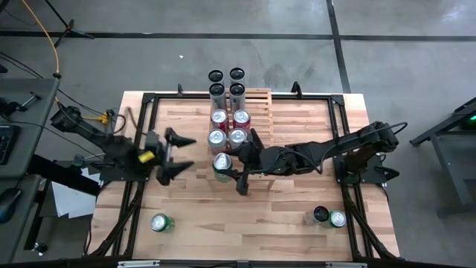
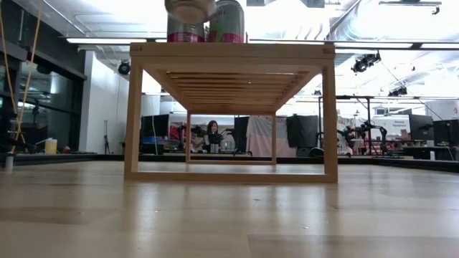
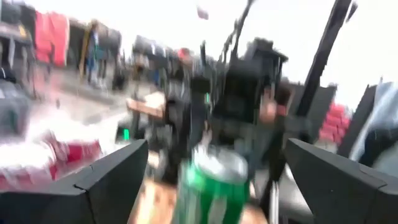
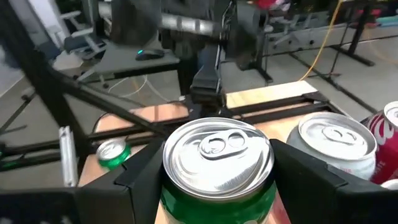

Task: Place canned beverage on shelf
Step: Put the top green soda can on the shelf

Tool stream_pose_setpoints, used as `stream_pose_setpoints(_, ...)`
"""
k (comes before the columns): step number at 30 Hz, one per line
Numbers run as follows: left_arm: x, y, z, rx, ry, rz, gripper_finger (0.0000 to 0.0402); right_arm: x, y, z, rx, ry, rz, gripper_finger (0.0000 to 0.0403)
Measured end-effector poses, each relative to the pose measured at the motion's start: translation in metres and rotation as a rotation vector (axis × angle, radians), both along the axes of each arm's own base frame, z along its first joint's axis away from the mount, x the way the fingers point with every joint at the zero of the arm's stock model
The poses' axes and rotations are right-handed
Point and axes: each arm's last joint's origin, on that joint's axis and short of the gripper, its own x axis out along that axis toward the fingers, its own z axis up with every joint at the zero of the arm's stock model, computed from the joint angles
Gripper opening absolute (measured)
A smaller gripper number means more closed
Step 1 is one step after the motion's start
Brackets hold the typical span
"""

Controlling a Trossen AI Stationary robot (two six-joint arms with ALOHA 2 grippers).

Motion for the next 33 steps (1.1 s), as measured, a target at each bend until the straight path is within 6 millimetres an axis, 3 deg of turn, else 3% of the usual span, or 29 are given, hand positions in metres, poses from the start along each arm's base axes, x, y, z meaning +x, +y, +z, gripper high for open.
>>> stream_pose_setpoints(7,-0.019,0.012,0.024,0.057,-0.17,0.102,0.0372,0.021,0.004,-0.023,-0.033,0.002,-0.031,0.0243)
stream_pose_setpoints(13,-0.022,0.014,0.026,0.058,-0.178,0.151,0.0372,0.031,0.003,-0.038,-0.074,0.018,-0.15,0.0243)
stream_pose_setpoints(27,-0.019,0.013,0.025,0.061,-0.169,0.151,0.0372,0.032,0.001,-0.04,-0.085,0.02,-0.182,0.0244)
stream_pose_setpoints(33,-0.019,0.013,0.024,0.061,-0.168,0.15,0.0372,0.035,-0.005,-0.041,-0.069,0.021,-0.164,0.0276)
